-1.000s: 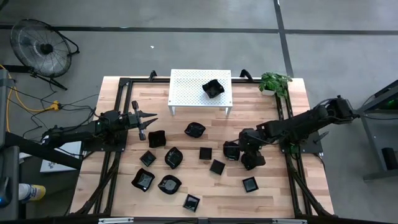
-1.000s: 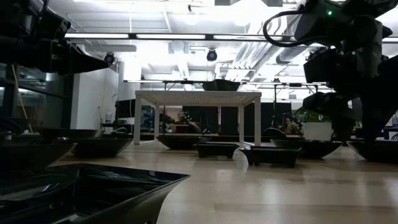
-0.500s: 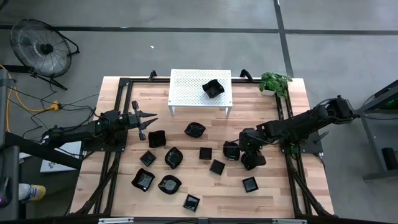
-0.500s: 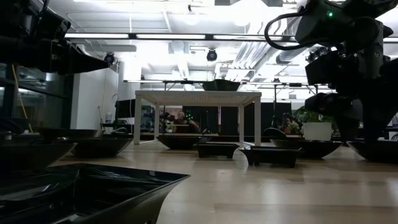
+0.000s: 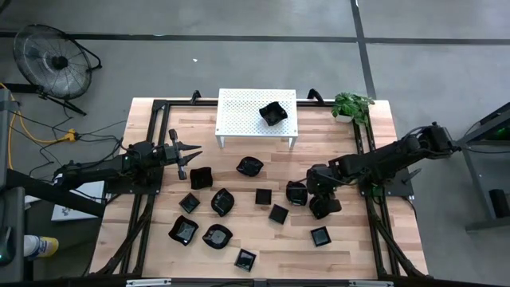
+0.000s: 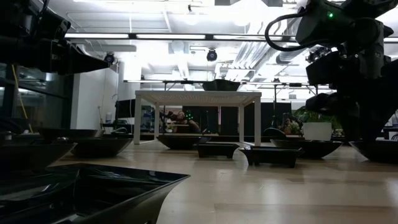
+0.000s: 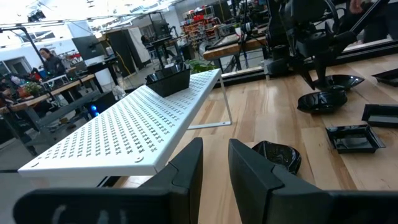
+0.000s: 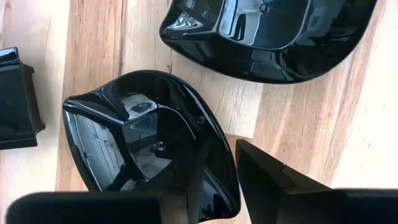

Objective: Pick & Place Mini shaped plates
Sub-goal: Put the black leaf-shaped plate on the shelf

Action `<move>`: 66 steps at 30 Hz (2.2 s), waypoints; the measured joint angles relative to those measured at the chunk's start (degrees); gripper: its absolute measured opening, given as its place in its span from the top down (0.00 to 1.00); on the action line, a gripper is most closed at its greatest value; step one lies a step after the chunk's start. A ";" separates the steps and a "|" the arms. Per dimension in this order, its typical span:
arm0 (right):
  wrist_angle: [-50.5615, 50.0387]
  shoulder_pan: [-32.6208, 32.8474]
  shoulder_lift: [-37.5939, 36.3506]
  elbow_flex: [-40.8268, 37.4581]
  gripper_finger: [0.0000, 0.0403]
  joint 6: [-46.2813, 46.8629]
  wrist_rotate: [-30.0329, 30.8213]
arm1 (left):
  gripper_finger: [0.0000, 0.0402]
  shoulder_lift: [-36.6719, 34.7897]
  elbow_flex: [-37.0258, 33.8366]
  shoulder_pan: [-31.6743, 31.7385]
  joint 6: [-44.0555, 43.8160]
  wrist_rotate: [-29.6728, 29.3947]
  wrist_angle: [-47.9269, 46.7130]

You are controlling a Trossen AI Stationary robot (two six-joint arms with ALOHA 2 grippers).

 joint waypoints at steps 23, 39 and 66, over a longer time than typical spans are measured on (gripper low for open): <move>-1.86 0.00 0.00 0.13 0.99 0.66 -0.87 | 0.82 0.00 0.00 -0.01 0.00 0.00 0.00; -9.59 0.00 0.00 5.98 1.00 6.37 -1.10 | 0.82 0.00 0.00 -0.01 0.00 0.01 0.01; -21.64 -11.04 0.00 37.99 1.00 -6.25 2.36 | 0.82 0.02 -0.02 -0.01 0.00 -0.01 0.01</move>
